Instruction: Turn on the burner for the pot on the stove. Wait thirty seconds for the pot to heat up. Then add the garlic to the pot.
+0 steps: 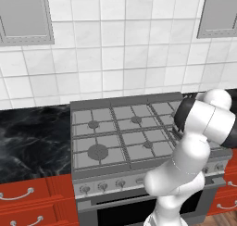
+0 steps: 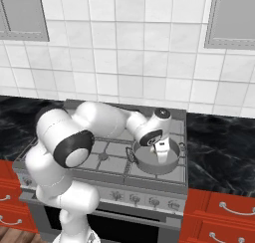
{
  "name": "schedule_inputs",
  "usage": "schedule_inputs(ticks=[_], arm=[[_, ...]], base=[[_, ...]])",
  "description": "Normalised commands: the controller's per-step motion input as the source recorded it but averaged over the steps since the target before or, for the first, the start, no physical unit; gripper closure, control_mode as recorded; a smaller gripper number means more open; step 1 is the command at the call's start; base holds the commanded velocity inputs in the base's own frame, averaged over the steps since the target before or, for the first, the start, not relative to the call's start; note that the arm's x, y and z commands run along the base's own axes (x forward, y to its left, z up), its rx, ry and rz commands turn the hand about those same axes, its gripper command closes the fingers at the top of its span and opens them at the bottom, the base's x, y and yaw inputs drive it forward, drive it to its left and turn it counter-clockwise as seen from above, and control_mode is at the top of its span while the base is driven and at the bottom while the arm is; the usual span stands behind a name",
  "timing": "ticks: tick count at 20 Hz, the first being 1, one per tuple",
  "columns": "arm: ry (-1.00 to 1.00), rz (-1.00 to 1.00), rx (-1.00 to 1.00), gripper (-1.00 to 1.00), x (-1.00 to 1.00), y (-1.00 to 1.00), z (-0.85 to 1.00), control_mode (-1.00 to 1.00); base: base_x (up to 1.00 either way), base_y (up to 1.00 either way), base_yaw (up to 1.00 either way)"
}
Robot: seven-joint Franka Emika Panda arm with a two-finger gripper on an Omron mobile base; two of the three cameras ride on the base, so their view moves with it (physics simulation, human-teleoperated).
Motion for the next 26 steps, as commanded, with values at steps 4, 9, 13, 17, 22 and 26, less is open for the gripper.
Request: schedule_inputs(ticks=[4, 9, 13, 17, 22, 26], arm=[[0.00, 0.00, 0.05, 1.00, 0.00, 0.00, -0.26, -1.00], [0.00, 0.00, 0.03, 1.00, 0.04, 0.00, -0.26, -1.00], [0.00, 0.00, 0.02, 1.00, 0.21, 0.00, -0.18, -1.00], [0.00, 0.00, 0.03, -1.00, 0.13, 0.04, -0.30, -1.00], [0.00, 0.00, 0.02, -1.00, 0.00, 0.00, -0.05, -1.00], [0.00, 0.00, 0.08, -1.00, 0.00, 0.00, 0.23, -1.00]], base=[[0.00, 0.00, 0.00], [0.00, 0.00, 0.00], [0.00, 0.00, 0.00], [0.00, 0.00, 0.00], [0.00, 0.00, 0.00], [0.00, 0.00, 0.00]])
